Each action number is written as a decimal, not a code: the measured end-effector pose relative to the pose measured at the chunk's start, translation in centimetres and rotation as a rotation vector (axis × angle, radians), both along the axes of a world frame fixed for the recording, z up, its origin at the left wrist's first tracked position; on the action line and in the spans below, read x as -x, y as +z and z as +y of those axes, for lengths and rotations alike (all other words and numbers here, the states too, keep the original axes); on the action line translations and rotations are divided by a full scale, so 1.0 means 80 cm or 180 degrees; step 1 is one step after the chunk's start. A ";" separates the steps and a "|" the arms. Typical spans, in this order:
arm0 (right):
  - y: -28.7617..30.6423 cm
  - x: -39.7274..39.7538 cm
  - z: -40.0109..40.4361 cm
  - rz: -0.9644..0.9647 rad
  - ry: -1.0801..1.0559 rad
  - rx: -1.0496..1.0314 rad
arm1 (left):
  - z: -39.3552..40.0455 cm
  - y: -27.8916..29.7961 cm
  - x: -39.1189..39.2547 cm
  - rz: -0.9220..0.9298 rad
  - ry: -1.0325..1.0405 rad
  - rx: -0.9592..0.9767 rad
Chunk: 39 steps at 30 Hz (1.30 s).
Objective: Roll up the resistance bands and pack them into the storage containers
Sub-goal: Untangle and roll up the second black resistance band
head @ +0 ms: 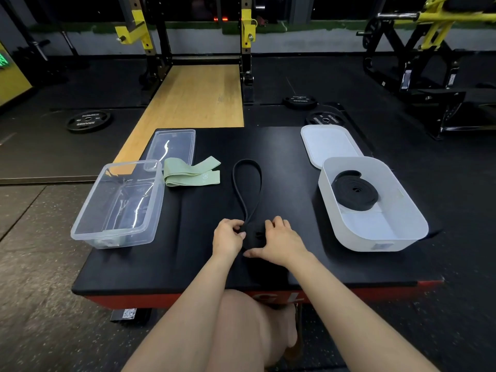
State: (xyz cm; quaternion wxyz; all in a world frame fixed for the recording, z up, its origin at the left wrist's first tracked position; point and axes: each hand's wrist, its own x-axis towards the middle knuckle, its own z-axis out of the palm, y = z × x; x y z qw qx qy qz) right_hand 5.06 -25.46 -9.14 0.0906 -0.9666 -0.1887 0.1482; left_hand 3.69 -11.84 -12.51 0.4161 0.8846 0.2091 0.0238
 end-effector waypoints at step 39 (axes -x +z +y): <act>0.010 -0.045 -0.007 0.0252 0.1144 0.0148 | 0.038 0.012 -0.019 0.0375 -0.0886 -0.0148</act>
